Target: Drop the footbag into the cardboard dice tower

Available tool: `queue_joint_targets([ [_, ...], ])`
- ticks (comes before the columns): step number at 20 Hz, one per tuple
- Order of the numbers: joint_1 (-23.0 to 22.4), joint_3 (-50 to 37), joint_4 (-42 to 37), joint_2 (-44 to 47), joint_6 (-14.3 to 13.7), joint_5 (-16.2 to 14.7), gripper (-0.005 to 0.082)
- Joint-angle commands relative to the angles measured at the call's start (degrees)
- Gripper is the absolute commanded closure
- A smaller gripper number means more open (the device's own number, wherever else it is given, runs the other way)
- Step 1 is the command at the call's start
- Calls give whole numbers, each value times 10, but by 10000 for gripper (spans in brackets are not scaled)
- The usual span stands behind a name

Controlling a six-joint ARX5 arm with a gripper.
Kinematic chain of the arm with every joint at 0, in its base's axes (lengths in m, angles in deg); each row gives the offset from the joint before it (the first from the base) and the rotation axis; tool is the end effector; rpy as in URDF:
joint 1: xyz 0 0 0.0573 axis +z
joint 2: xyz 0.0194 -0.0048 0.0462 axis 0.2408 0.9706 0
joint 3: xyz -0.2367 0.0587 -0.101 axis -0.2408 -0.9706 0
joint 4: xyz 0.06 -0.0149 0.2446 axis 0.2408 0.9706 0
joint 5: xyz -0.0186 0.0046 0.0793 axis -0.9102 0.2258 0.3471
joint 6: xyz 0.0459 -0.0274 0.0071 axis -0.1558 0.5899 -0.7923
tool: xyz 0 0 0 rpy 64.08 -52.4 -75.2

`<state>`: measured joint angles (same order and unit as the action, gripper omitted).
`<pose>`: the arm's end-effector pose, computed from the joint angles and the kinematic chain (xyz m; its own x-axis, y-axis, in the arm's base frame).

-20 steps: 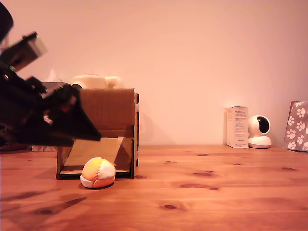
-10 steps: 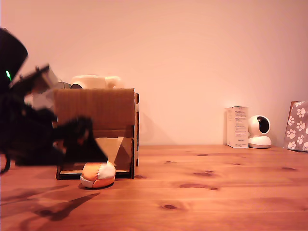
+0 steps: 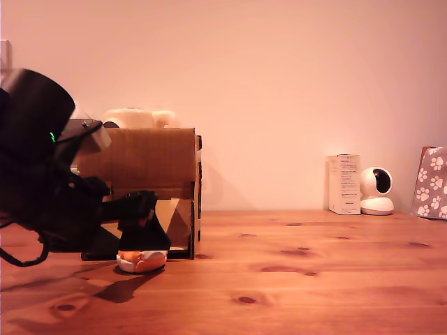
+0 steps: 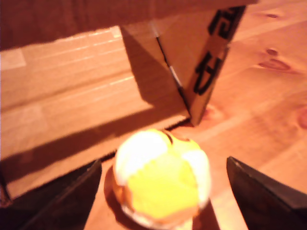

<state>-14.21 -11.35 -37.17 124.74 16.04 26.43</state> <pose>0.2501 -0.1373 0.0952 0.7167 -0.5003 -0.4858 0.4895 0.8571 -0.1605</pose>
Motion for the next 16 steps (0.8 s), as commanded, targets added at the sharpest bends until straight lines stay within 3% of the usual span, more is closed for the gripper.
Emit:
queue_joint_targets([
  [1, -2, 3, 1, 14, -3, 3, 302],
  [3, -1, 3, 1, 14, -3, 5, 512],
  [6, -1, 3, -3, 14, -3, 4, 626],
  [10, -1, 3, 5, -4, -2, -7, 641],
  [16, -2, 3, 110, -110, 5, -22, 641],
])
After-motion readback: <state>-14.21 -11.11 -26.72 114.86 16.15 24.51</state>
